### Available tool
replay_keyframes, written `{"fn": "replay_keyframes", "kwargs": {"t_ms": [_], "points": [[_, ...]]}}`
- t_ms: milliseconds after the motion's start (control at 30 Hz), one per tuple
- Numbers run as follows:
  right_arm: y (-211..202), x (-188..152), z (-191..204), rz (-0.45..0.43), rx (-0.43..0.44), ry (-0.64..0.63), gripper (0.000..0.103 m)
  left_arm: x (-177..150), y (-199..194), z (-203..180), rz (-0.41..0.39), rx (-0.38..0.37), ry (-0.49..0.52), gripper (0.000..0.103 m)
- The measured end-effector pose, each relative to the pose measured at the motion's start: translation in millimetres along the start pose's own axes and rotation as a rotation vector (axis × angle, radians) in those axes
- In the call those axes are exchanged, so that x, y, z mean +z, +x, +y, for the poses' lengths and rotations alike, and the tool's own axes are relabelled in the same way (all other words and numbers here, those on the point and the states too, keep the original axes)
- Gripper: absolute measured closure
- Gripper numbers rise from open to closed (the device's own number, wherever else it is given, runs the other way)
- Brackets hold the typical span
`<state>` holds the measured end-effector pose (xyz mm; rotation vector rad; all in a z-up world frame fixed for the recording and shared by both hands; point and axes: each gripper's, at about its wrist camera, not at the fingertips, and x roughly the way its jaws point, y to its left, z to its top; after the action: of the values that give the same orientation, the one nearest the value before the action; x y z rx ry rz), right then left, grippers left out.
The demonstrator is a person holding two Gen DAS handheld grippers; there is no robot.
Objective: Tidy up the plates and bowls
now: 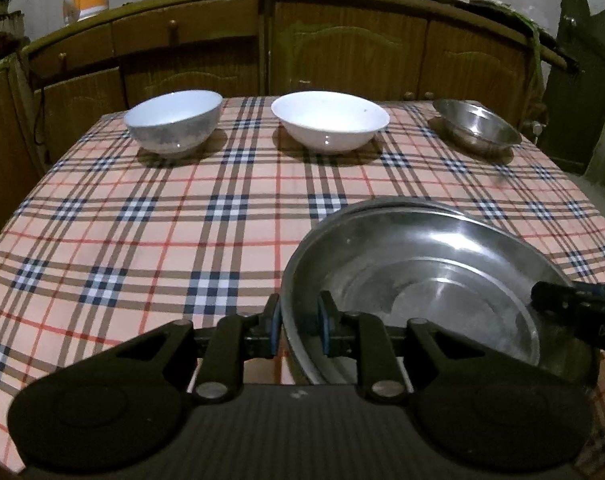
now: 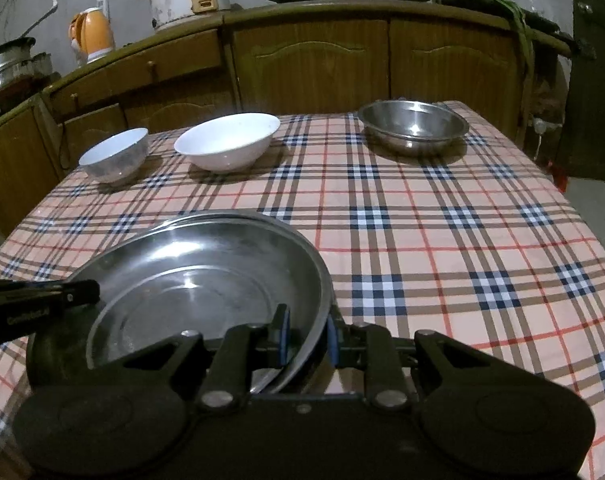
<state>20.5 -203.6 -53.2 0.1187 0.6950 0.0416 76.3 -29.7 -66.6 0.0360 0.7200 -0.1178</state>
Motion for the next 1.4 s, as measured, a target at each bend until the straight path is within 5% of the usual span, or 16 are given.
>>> {"fn": "replay_keyframes", "kwargs": {"t_ms": [167, 333, 533, 767, 967, 1133, 1233, 1400], "points": [[2, 3, 2, -0.006, -0.010, -0.014, 0.078, -1, 3, 0, -0.009, 0.007, -0.013, 0.081], [3, 3, 6, -0.008, -0.013, -0.046, 0.062, -1, 6, 0, -0.013, 0.015, -0.010, 0.077], [-9, 4, 0, -0.036, -0.044, -0.054, 0.057, 0, 1, 11, -0.019, 0.020, -0.045, 0.066], [-50, -19, 23, -0.079, 0.191, -0.193, 0.057, 4, -3, 16, -0.026, 0.022, -0.058, 0.061], [-46, -44, 46, -0.025, 0.171, -0.356, 0.054, 3, -4, 16, -0.022, 0.017, -0.057, 0.057], [-38, -37, 37, -0.033, 0.133, -0.302, 0.044, 1, -1, 15, -0.008, 0.014, -0.048, 0.051], [-35, -26, 18, -0.053, 0.082, -0.195, 0.029, 2, 0, 16, -0.001, 0.009, -0.051, 0.049], [-9, -6, -13, 0.001, 0.058, -0.024, 0.029, 2, 8, 14, 0.027, -0.009, -0.045, 0.048]]}}
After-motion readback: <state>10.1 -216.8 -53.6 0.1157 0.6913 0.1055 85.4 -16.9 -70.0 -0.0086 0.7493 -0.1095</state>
